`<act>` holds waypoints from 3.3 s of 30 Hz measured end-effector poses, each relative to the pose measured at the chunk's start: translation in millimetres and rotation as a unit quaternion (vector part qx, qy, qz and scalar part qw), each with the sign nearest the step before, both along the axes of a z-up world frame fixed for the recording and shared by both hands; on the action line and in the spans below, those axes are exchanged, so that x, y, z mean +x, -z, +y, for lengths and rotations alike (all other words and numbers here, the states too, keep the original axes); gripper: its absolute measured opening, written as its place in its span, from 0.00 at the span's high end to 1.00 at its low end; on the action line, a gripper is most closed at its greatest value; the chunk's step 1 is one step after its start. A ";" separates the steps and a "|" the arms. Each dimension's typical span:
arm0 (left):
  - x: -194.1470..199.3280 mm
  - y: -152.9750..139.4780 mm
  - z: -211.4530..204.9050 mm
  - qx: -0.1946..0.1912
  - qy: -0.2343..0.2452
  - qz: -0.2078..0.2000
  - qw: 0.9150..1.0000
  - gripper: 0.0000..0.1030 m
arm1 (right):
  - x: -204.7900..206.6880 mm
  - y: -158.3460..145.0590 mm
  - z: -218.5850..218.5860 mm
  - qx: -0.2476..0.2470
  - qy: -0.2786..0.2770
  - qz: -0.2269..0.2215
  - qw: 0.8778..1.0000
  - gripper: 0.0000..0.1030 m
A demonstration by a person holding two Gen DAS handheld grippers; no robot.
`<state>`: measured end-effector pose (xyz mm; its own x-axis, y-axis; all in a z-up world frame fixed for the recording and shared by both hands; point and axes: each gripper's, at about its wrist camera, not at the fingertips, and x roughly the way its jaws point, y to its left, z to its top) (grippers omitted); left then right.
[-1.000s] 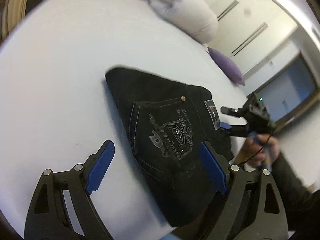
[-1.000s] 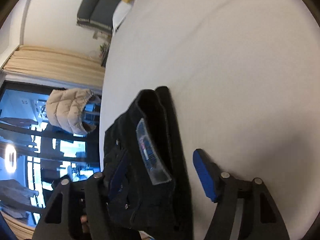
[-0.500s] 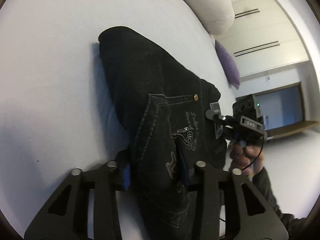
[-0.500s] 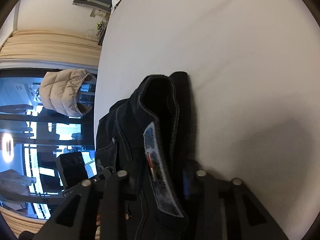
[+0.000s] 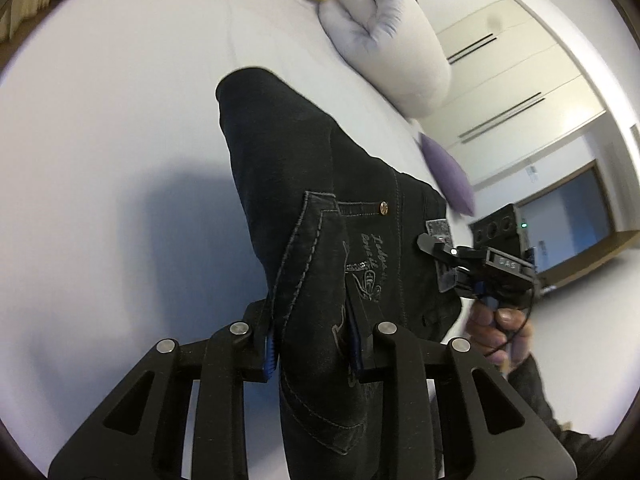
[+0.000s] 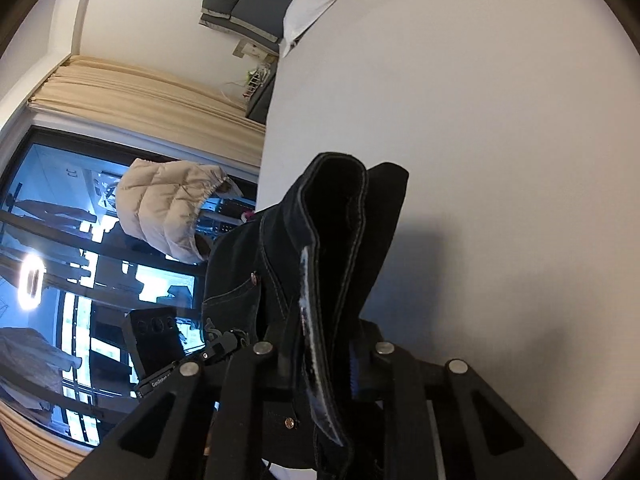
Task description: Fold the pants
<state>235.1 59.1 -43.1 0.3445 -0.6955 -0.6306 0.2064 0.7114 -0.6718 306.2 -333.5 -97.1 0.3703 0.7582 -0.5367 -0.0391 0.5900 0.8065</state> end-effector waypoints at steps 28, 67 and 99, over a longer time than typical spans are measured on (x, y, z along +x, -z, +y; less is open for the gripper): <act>82.9 80.8 64.8 0.095 -0.049 -0.026 0.994 0.35 | 50.7 80.5 -7.5 0.052 0.079 0.045 0.995 0.45; -284.7 -178.7 4.1 0.346 -0.258 -0.226 0.873 0.00 | -300.9 -234.4 110.7 -0.367 0.227 -0.298 0.851 0.00; -217.7 -65.7 -0.9 0.353 -0.218 -0.125 0.901 0.00 | -276.0 -163.1 135.6 -0.400 0.153 -0.204 0.880 0.00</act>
<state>17.4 58.2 22.6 0.6801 0.0850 -0.7281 -0.1148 0.9934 0.0087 30.3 -198.0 66.0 0.7771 0.0298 -0.6287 0.0293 0.9961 0.0834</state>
